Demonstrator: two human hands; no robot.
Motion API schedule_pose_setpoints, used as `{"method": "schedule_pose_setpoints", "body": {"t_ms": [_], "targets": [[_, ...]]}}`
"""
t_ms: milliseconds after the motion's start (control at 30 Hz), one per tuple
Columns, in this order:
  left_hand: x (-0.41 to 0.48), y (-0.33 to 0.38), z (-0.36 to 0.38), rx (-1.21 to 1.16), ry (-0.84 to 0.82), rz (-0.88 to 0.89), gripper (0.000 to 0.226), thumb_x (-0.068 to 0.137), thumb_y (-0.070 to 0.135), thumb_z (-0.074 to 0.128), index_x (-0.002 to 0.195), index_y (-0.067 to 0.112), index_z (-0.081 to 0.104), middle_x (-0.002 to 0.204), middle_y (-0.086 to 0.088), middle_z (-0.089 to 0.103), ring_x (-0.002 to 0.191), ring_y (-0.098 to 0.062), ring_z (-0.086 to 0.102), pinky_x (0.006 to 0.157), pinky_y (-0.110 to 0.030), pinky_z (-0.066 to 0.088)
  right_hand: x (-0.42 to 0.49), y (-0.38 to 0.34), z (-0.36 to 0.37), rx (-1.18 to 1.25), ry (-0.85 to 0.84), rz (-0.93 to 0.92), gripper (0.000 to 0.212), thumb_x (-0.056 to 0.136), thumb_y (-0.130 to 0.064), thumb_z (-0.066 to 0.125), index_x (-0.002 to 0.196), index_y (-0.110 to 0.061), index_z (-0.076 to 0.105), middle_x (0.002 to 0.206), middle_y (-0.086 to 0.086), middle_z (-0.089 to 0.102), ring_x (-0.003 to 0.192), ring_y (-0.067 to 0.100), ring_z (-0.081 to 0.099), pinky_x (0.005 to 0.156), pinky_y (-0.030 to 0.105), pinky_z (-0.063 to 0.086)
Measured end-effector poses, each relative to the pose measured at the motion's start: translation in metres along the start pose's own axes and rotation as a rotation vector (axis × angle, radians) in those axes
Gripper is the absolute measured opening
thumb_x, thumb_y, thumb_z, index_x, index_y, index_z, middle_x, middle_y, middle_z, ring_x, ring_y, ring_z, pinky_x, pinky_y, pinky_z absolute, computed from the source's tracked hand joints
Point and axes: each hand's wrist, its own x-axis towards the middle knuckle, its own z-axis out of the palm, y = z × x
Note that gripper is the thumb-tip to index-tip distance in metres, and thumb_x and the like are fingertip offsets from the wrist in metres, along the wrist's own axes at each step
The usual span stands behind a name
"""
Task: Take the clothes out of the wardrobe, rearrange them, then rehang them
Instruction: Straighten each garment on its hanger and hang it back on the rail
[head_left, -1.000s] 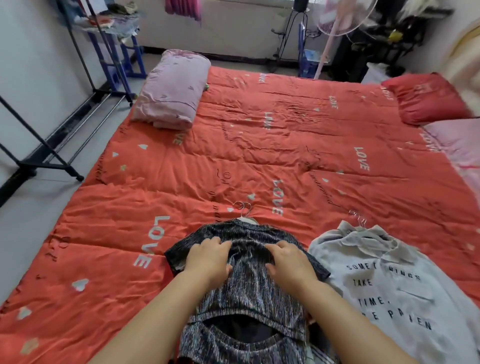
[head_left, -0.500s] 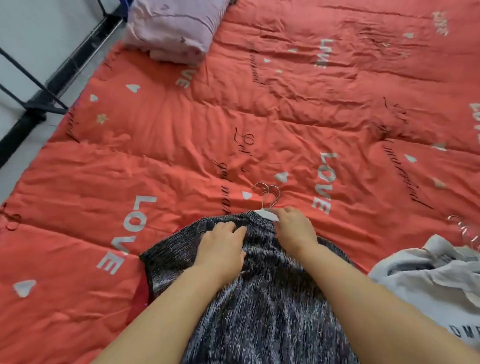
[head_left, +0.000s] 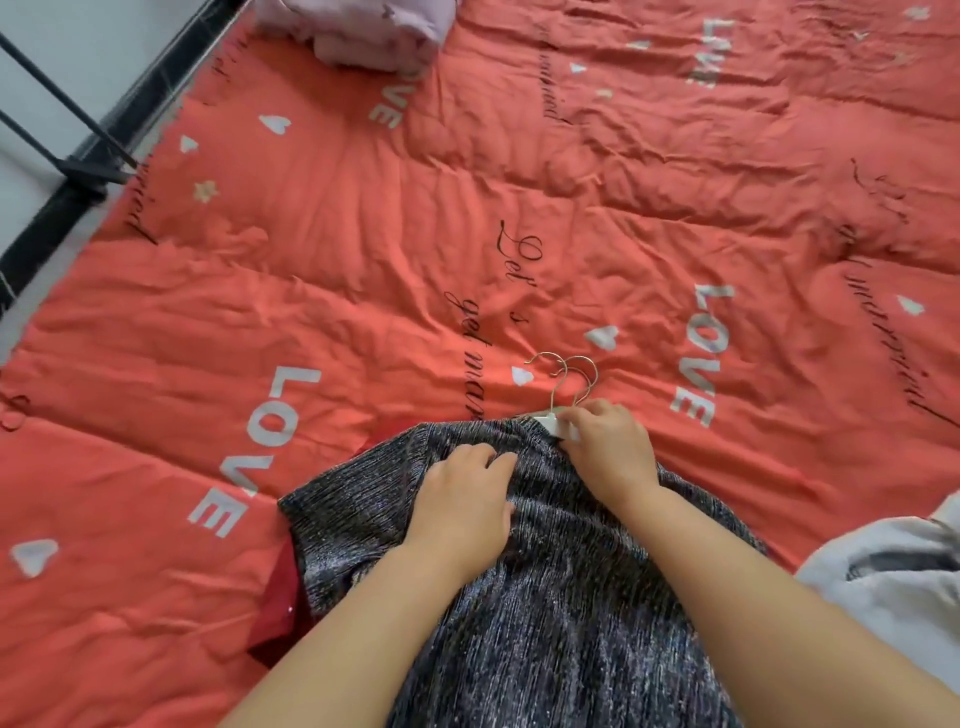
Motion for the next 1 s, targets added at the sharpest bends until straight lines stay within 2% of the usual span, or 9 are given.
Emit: {"method": "schedule_pose_setpoints", "body": {"t_ms": [133, 267, 467, 533, 567, 667, 800, 900, 1000], "targets": [[-0.015, -0.004, -0.016, -0.054, 0.103, -0.009, 0.051, 0.095, 0.029, 0.046, 0.144, 0.02, 0.031, 0.138, 0.002, 0.039, 0.13, -0.017, 0.031, 0.106, -0.033, 0.028, -0.019, -0.015, -0.017, 0.132, 0.059, 0.011, 0.02, 0.093, -0.019, 0.052, 0.111, -0.014, 0.06, 0.107, 0.007, 0.065, 0.094, 0.032, 0.06, 0.074, 0.039, 0.047], [-0.042, -0.008, -0.048, -0.124, 0.315, -0.005, 0.055, 0.095, 0.027, 0.047, 0.146, 0.02, 0.028, 0.141, 0.001, 0.038, 0.13, -0.018, 0.033, 0.106, -0.031, 0.026, -0.052, -0.049, -0.065, 0.321, 0.138, -0.081, 0.018, 0.089, -0.013, 0.06, 0.106, -0.01, 0.064, 0.104, 0.004, 0.066, 0.094, 0.023, 0.06, 0.073, 0.03, 0.04], [-0.111, -0.023, -0.12, -0.143, 0.502, -0.041, 0.053, 0.097, 0.03, 0.042, 0.147, 0.024, 0.024, 0.138, 0.006, 0.043, 0.132, -0.013, 0.034, 0.114, -0.037, 0.006, -0.108, -0.147, -0.156, 0.393, 0.236, -0.285, 0.014, 0.086, -0.019, 0.063, 0.098, -0.014, 0.07, 0.094, 0.001, 0.069, 0.087, 0.019, 0.062, 0.077, 0.034, 0.047], [-0.15, -0.038, -0.149, -0.154, 0.643, -0.01, 0.047, 0.094, 0.03, 0.044, 0.14, 0.019, 0.041, 0.12, -0.001, 0.058, 0.116, -0.022, 0.053, 0.11, -0.047, 0.022, -0.131, -0.186, -0.187, 0.383, 0.266, -0.36, 0.014, 0.086, -0.02, 0.064, 0.097, -0.016, 0.071, 0.093, -0.002, 0.07, 0.086, 0.016, 0.061, 0.077, 0.028, 0.046], [-0.173, -0.048, -0.161, -0.154, 0.72, 0.013, 0.045, 0.09, 0.031, 0.043, 0.133, 0.017, 0.049, 0.106, -0.004, 0.064, 0.101, -0.026, 0.061, 0.101, -0.052, 0.034, -0.145, -0.205, -0.202, 0.382, 0.28, -0.394, 0.013, 0.085, -0.019, 0.065, 0.097, -0.017, 0.071, 0.093, -0.004, 0.07, 0.085, 0.013, 0.06, 0.074, 0.023, 0.044], [-0.251, -0.076, -0.199, -0.172, 0.891, 0.066, 0.042, 0.087, 0.033, 0.042, 0.127, 0.021, 0.046, 0.083, -0.002, 0.065, 0.077, -0.025, 0.062, 0.079, -0.043, 0.046, -0.193, -0.269, -0.243, 0.381, 0.333, -0.495, 0.016, 0.081, -0.014, 0.067, 0.095, -0.02, 0.073, 0.088, -0.01, 0.069, 0.08, 0.007, 0.057, 0.066, 0.005, 0.034], [-0.378, -0.112, -0.241, -0.062, 1.097, -0.007, 0.046, 0.082, 0.033, 0.046, 0.128, 0.025, 0.045, 0.08, 0.0, 0.063, 0.076, -0.016, 0.055, 0.069, -0.031, 0.041, -0.274, -0.369, -0.282, 0.391, 0.389, -0.658, 0.016, 0.078, -0.015, 0.071, 0.092, -0.021, 0.074, 0.087, -0.008, 0.071, 0.08, 0.01, 0.06, 0.067, 0.016, 0.038], [-0.485, -0.141, -0.261, 0.025, 1.21, -0.153, 0.047, 0.08, 0.034, 0.043, 0.126, 0.028, 0.044, 0.079, -0.003, 0.063, 0.07, -0.027, 0.063, 0.062, -0.04, 0.049, -0.346, -0.451, -0.296, 0.404, 0.399, -0.796, 0.014, 0.078, -0.019, 0.072, 0.091, -0.023, 0.074, 0.084, -0.009, 0.07, 0.079, 0.011, 0.062, 0.071, 0.024, 0.043], [-0.597, -0.173, -0.271, 0.149, 1.286, -0.28, 0.046, 0.081, 0.035, 0.042, 0.126, 0.026, 0.043, 0.071, -0.003, 0.059, 0.062, -0.027, 0.06, 0.06, -0.042, 0.051, -0.419, -0.528, -0.301, 0.437, 0.38, -0.903, 0.013, 0.082, -0.023, 0.069, 0.094, -0.026, 0.073, 0.079, -0.015, 0.065, 0.078, 0.009, 0.06, 0.07, 0.025, 0.045]]}}
